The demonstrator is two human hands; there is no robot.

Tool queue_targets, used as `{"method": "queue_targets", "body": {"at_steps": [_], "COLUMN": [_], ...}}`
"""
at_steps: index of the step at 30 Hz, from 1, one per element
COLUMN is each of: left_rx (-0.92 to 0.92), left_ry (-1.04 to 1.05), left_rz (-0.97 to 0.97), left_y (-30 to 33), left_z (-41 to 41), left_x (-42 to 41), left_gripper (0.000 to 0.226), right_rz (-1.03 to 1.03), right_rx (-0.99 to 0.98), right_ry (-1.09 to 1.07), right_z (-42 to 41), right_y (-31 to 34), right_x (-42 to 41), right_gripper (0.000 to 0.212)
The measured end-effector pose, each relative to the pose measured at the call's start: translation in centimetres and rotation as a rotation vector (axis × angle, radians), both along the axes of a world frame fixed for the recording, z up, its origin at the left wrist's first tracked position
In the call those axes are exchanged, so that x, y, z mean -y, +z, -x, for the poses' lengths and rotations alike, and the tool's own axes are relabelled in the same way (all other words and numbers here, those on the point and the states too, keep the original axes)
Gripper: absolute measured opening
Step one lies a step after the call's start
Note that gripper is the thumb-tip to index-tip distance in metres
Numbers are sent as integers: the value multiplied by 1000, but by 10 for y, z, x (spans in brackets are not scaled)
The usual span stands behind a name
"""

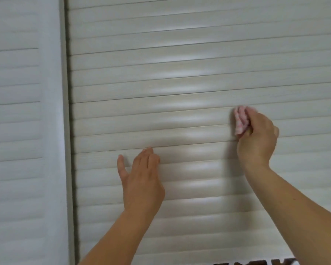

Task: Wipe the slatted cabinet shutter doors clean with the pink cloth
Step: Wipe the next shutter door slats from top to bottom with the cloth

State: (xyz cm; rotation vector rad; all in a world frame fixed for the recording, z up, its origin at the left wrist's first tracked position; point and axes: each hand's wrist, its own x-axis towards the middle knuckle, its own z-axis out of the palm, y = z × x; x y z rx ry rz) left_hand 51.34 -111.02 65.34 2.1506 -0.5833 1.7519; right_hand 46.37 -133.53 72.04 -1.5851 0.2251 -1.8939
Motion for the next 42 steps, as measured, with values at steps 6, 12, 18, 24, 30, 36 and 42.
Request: {"method": "queue_targets", "body": {"at_steps": [6, 12, 18, 24, 30, 36, 42], "left_rx": [14, 49, 39, -21, -12, 42, 101], "left_ry": [-125, -212, -175, -146, -148, -187, -338], "left_rz": [-19, 115, 179, 192, 146, 120, 256], "left_y": [1, -6, -9, -8, -5, -2, -8], "left_z": [-4, -14, -23, -23, -27, -32, -36], "left_x": [-18, -44, -61, -65, -68, -79, -91], "left_gripper": [47, 54, 56, 49, 58, 54, 55], "right_rz": [258, 530, 717, 895, 323, 498, 843], "right_rx": [-69, 17, 68, -124, 135, 116, -34], "right_ry": [-104, -195, -82, 268, 93, -22, -49], "right_z": [-47, -82, -86, -45, -29, -68, -97], "right_y": [-17, -29, -38, -31, 31, 51, 40], "right_x": [-92, -155, -181, -164, -103, -140, -192], "right_gripper": [53, 43, 36, 29, 33, 36, 42]}}
